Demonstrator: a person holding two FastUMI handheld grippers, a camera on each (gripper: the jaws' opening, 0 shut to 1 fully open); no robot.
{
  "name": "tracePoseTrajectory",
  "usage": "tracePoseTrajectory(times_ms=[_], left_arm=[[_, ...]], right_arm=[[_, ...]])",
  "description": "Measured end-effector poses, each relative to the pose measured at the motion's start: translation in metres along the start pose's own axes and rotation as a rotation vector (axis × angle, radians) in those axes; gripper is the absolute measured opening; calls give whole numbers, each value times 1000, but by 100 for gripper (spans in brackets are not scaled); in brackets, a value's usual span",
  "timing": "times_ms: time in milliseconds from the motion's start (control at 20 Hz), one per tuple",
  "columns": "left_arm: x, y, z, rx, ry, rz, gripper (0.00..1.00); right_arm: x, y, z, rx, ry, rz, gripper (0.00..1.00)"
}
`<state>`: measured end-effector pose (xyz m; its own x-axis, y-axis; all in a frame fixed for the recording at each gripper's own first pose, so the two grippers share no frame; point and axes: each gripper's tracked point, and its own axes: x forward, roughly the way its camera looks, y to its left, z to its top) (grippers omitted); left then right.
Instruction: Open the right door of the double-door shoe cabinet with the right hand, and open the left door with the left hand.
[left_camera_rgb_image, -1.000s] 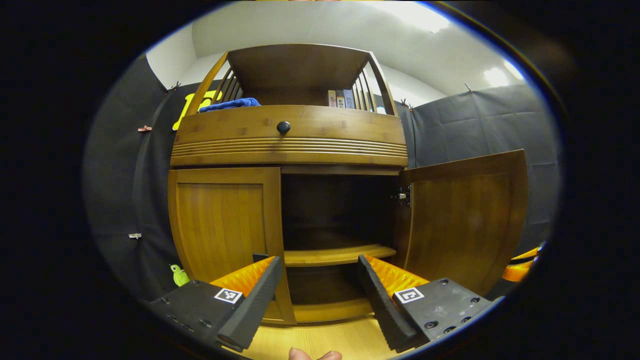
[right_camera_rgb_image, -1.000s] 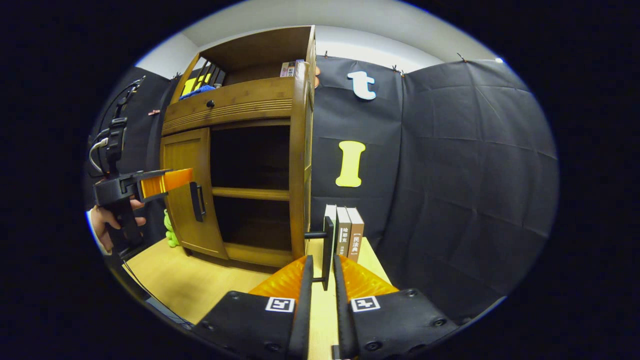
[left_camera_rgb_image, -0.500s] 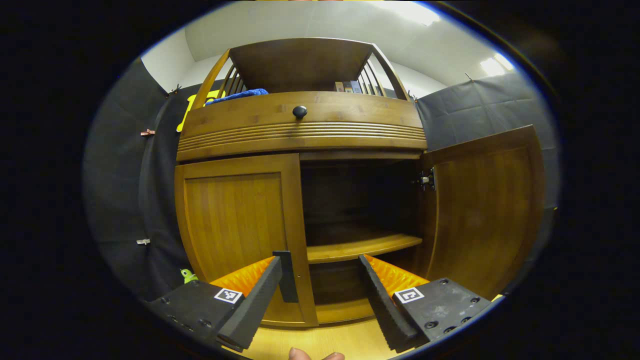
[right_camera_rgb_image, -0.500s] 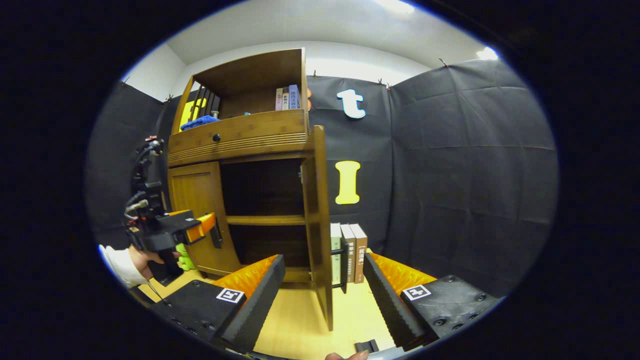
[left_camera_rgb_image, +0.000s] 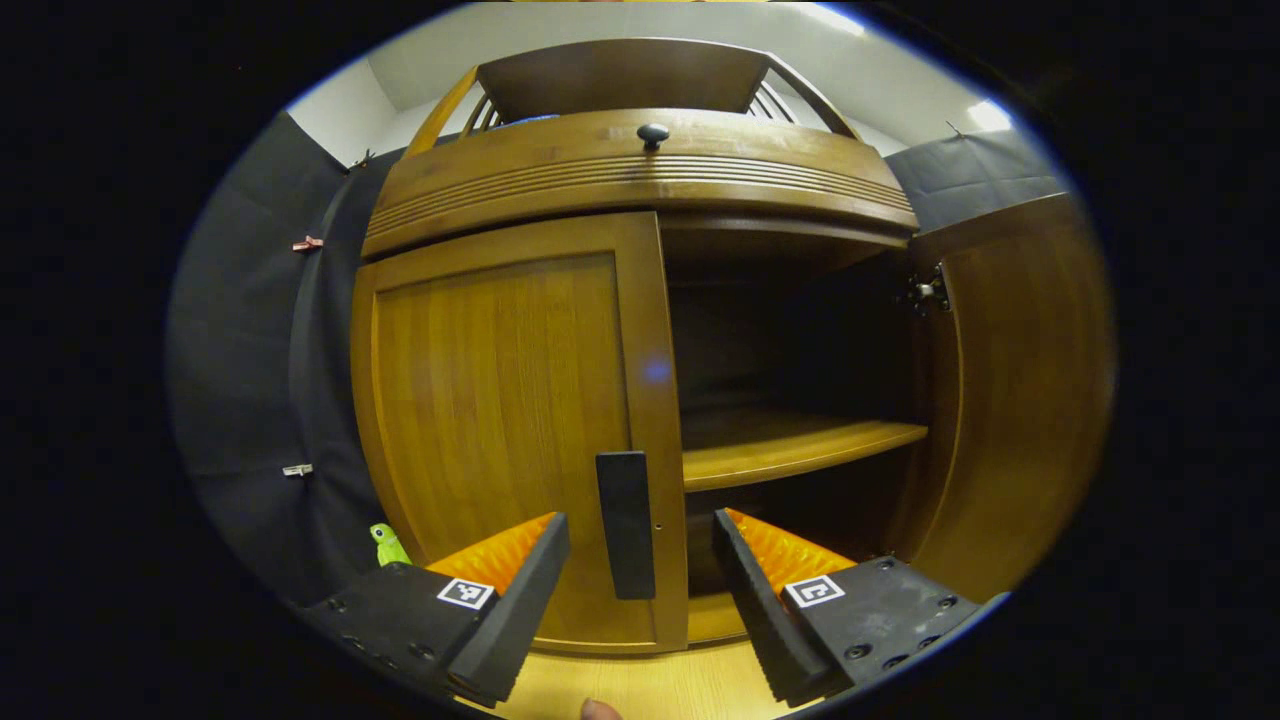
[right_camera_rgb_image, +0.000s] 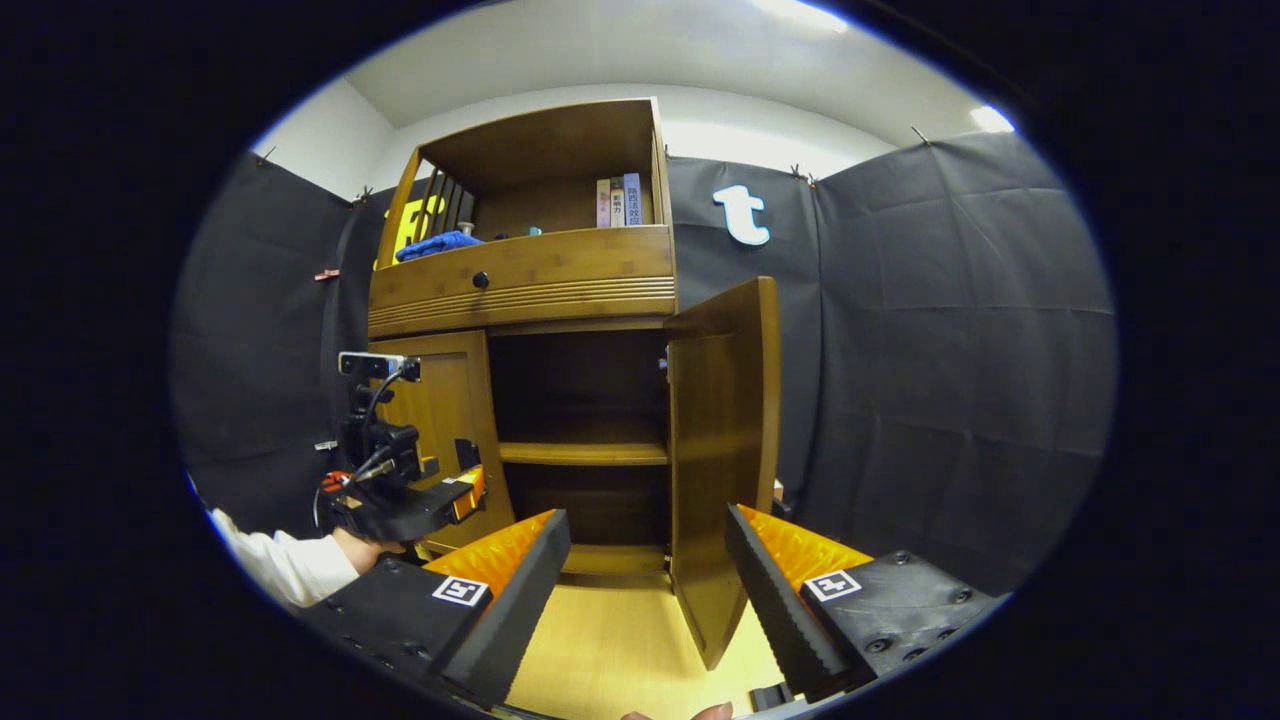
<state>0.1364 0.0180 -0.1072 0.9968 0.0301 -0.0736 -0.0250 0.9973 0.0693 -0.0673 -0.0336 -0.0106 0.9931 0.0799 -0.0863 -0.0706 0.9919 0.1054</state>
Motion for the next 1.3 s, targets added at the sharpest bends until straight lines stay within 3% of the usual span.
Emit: tracePoseTrajectory(times_ms=[50,200,350,500,850,1100,1300], left_arm=[[9,1,-3,-2,5,3,88],[30,5,-10,-20,10,15,77],[48,10,-18,-28,26,33,66],[57,10,-24,-52,42,37,41],[59,9,-31,-106,136,18,36],[53,10,-23,-76,161,20,28],[33,15,-19,-72,168,24,28]], right_arm=[[5,2,2,19,2,-4,99],[18,5,10,65,-17,-27,99],[26,3,8,35,-16,-53,99],[25,2,6,18,-14,-65,98],[22,-4,1,8,-10,-77,98],[17,-5,4,9,-21,-57,98],[16,-6,1,17,-13,-47,98]])
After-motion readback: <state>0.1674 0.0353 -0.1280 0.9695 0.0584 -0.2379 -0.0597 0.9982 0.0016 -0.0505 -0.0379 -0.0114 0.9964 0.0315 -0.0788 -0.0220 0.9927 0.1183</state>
